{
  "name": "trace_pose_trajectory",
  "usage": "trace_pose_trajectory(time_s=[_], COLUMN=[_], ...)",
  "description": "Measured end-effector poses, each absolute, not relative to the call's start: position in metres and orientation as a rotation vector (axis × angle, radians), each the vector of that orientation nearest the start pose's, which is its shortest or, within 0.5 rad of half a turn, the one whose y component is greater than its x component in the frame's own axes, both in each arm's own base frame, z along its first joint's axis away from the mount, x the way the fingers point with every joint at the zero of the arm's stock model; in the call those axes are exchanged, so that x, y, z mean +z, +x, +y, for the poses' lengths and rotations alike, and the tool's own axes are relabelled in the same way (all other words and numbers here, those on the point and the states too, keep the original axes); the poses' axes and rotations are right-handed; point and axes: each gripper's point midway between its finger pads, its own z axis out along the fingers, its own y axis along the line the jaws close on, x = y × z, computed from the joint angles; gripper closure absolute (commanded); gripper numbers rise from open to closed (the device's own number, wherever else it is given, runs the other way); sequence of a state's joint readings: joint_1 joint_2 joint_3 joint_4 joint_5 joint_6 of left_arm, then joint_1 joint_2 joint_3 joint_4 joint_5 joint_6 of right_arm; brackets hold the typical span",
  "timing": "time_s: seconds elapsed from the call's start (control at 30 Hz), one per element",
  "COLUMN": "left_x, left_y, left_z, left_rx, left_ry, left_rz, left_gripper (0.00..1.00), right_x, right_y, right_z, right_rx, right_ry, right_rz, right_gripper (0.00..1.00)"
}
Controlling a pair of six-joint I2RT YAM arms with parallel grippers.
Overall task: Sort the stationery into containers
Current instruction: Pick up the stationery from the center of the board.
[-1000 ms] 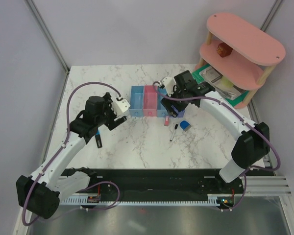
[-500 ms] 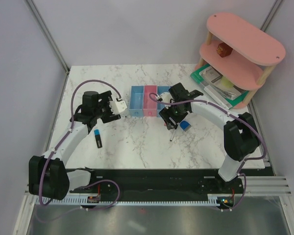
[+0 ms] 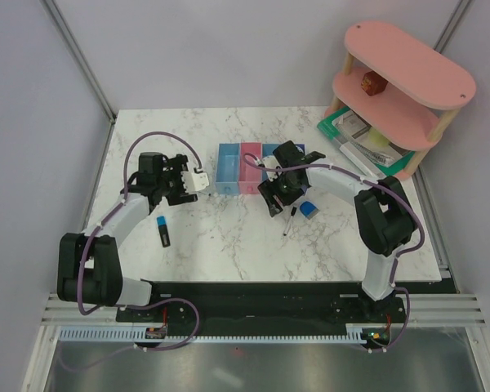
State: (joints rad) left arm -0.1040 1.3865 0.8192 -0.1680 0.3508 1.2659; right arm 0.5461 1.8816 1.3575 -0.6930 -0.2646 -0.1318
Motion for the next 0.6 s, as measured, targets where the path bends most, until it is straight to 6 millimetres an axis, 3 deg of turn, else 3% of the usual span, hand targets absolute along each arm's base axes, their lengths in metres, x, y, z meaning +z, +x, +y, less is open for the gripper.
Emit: trace_pose_trajectory(time_s=[0.27,0.6], left_x=[0.114,0.115], left_y=[0.387,0.386], left_z=[-0.061,-0.058], left_rx=[0.227,0.222], left_ry=[1.560,1.551], left_rz=[1.626,1.626], left_gripper=[0.04,0.04], right_x=[0.054,0.045], right_y=[0.325,0.333], right_z=[0.251,0.251], right_rx=[0.470,0.400], right_ry=[-0.965,-0.933], right_rz=[2.596,2.614], right_gripper=[0.26,0.32])
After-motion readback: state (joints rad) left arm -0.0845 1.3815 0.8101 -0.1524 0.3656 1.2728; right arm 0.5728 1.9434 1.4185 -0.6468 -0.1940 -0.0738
